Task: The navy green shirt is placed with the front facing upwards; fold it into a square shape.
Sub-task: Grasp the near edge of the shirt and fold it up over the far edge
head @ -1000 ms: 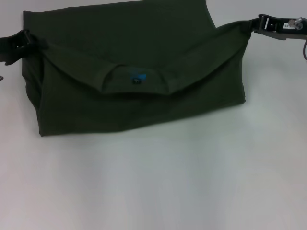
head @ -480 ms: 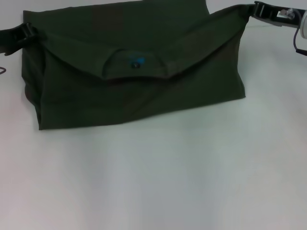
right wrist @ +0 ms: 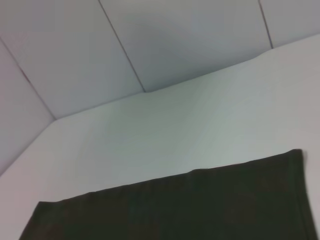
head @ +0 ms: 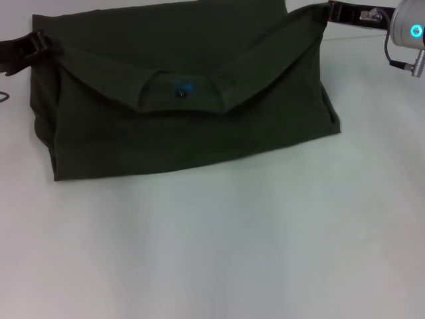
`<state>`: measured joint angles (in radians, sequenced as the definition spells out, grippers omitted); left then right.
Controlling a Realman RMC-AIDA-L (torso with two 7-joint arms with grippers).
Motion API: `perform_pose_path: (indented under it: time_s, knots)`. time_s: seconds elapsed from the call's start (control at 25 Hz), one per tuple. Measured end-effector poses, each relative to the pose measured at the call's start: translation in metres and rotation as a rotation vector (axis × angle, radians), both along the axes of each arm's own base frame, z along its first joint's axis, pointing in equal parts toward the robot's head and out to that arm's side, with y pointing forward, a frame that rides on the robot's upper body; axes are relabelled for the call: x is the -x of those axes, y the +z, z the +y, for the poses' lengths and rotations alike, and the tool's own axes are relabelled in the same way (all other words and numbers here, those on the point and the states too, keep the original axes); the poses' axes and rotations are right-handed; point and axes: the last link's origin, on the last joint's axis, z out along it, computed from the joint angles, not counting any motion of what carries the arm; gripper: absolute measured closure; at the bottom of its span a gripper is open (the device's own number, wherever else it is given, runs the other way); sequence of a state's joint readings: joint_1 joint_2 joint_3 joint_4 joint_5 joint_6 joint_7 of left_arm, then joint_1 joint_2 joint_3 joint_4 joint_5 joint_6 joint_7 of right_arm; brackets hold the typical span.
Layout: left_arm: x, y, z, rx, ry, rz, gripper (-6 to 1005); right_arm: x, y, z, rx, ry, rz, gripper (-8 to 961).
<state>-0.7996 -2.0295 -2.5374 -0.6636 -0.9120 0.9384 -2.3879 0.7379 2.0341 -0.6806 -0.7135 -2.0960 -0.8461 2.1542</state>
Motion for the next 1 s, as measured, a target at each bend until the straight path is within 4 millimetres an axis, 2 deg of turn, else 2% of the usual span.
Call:
perform_pose_path:
  time_s: [0.56,0.64,1.0]
  knots:
    - [0.001,-0.001,0.003,-0.010,0.031,-0.032,926,-0.012,0.001,0.005,0.018,-0.030,-0.087,910]
    - [0.000,0.000,0.003,-0.011,0.029,-0.028,924,-0.014,0.002,0.006,0.013,-0.034,-0.093,833]
    - [0.001,-0.001,0.004,0.015,0.015,0.027,546,-0.013,0.005,0.007,0.008,-0.032,-0.101,469]
